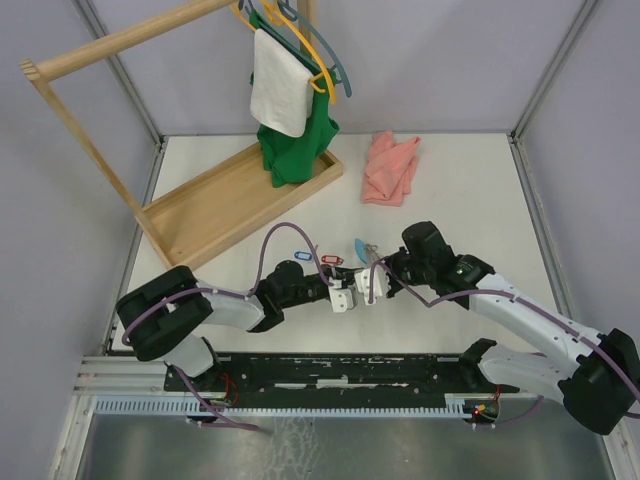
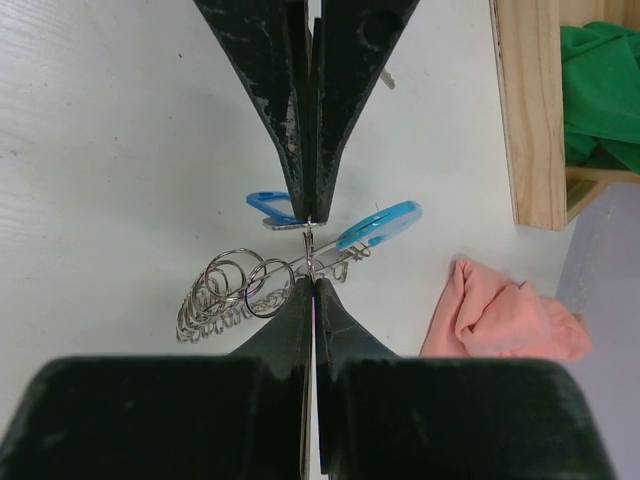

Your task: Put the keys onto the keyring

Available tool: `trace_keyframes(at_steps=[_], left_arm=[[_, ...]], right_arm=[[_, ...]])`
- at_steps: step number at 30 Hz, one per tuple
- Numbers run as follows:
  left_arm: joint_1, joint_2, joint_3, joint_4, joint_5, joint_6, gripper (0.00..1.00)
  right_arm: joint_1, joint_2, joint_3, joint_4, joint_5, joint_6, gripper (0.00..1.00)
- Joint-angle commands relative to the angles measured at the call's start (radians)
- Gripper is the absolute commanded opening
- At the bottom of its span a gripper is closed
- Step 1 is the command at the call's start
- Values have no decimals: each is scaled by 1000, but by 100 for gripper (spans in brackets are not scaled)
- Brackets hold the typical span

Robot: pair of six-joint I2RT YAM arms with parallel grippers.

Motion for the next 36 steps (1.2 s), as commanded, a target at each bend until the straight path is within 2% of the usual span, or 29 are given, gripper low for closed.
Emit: trace_keyframes(at_steps=[1, 13, 28, 36], left_arm=[[-19, 3, 37, 107, 7, 8, 3], [-24, -16, 26, 105, 16, -27, 3], [-24, -87, 29, 72, 122, -137, 3], [-23, -110, 40, 41, 96, -187, 3]], right_arm=[[20, 6, 29, 52, -60, 22, 1], [30, 16, 25, 57, -61, -8, 1], [67, 61, 48, 11, -23, -104, 1], [112, 84, 55, -31, 22, -167, 1]])
